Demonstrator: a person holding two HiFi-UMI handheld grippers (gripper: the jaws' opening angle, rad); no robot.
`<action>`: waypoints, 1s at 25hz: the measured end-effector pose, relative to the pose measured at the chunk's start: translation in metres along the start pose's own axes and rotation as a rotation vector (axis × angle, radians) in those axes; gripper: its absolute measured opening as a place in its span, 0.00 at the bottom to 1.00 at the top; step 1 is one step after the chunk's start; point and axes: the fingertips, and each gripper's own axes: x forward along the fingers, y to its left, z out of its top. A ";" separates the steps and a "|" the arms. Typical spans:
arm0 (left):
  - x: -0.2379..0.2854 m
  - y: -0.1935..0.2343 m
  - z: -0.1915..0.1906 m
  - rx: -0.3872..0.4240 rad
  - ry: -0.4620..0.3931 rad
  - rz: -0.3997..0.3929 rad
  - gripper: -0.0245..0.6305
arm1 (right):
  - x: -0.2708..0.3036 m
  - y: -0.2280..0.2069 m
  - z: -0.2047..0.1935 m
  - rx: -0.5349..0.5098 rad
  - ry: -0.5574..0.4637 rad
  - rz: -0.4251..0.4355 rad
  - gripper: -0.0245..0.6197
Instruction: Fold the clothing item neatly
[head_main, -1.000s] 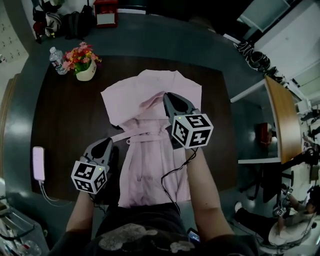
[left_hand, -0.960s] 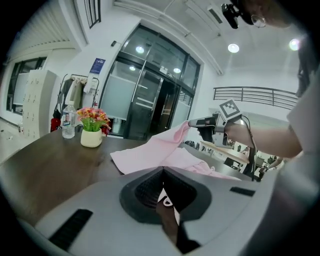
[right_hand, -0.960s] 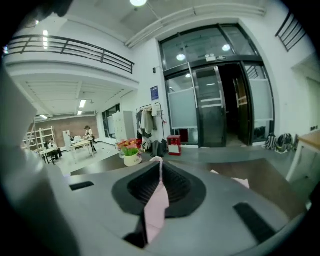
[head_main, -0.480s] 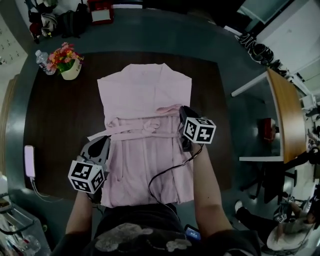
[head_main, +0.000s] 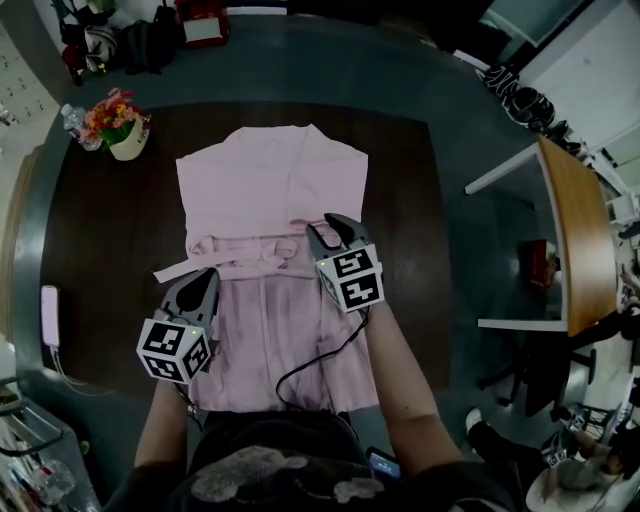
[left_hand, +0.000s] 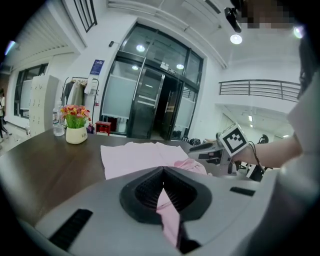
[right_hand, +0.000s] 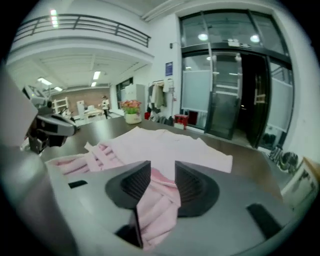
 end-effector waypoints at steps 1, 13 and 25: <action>0.002 -0.003 0.000 0.000 0.000 -0.001 0.05 | 0.009 0.015 0.002 -0.063 0.018 0.033 0.23; 0.005 -0.001 0.003 -0.020 -0.003 0.033 0.05 | 0.067 0.007 -0.013 -0.228 0.223 -0.039 0.05; 0.037 0.006 0.009 -0.001 0.002 0.012 0.05 | 0.052 -0.125 -0.001 -0.063 0.117 -0.291 0.05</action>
